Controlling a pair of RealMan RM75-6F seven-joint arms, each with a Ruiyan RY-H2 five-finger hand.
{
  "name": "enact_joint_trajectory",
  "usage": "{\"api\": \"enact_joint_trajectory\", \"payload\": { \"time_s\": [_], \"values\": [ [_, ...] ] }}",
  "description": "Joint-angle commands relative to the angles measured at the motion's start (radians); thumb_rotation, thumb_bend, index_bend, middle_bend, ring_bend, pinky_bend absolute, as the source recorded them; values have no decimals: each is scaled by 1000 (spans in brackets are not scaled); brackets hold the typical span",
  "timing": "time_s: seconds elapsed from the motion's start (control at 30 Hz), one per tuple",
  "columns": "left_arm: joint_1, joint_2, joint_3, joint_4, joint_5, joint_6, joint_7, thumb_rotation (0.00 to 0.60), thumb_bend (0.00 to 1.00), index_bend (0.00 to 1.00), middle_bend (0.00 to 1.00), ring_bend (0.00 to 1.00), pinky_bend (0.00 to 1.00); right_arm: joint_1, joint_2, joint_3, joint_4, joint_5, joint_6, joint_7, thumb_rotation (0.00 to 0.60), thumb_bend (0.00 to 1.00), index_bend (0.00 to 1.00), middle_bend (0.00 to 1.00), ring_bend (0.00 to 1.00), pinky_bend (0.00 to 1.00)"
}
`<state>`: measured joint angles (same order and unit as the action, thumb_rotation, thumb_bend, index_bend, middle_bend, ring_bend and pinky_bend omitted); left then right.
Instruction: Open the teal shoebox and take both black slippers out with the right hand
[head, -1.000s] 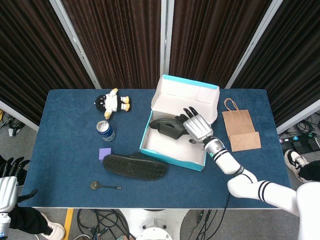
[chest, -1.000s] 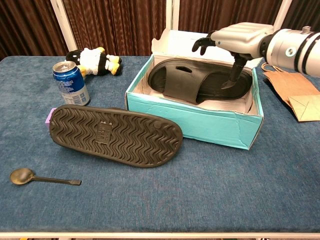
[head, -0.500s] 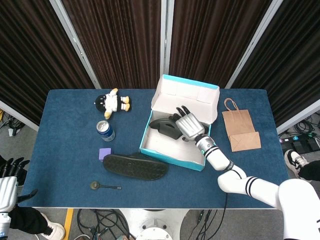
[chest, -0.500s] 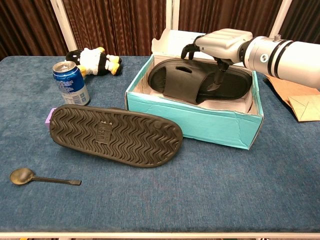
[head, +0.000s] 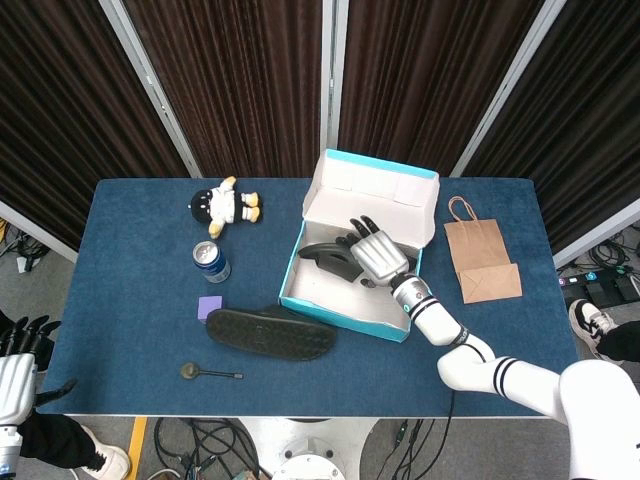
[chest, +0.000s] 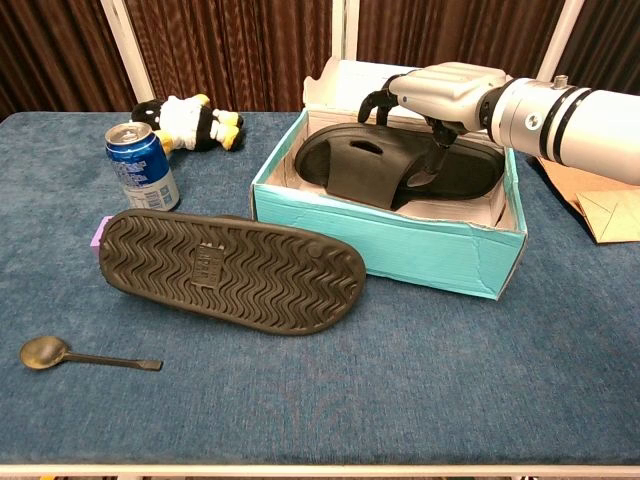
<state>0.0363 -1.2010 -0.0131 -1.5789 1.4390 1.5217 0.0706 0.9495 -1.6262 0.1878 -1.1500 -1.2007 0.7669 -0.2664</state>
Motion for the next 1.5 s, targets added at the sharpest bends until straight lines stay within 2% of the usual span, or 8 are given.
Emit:
{"api": "enact_joint_trajectory", "payload": {
  "time_s": [0.03,0.2,0.33,0.57,0.8,1.0,1.17,1.5],
  "values": [
    [3,1,0,-1,-8,-2,2,600,0,184,103,22,112,6,-18,6,27,15,-6,-8,600,59,213,278,0,8],
    [2,1,2,-3,-7,-5,-1,600,0,184,103,22,112,18,-55,5,78,32,-13,-45,600,92,277,305,0,0],
    [3,1,0,0,-9,-6,-2,600,0,184,104,22,112,24,-81,3,99,34,-11,-60,600,127,390,354,23,0],
    [5,-2,0,4,-9,-3,-6,600,0,184,103,22,111,25,-109,4,130,8,22,-59,600,414,612,454,117,0],
    [4,0,-1,1,-9,-4,-5,600,0,184,103,22,112,10,-91,17,112,-44,81,23,600,515,699,500,163,0],
    [5,2,-2,2,-8,0,-2,600,0,184,103,22,112,-30,-8,30,16,-119,193,117,600,514,700,500,163,0],
    [1,2,-3,-6,0,-1,3,600,0,184,103,22,112,-95,111,24,-129,-185,291,232,600,513,701,500,163,0],
    [-14,8,-9,-23,12,-5,19,600,0,184,103,22,111,-208,344,-111,-345,-402,390,547,600,513,700,500,163,0]
  ]
}}
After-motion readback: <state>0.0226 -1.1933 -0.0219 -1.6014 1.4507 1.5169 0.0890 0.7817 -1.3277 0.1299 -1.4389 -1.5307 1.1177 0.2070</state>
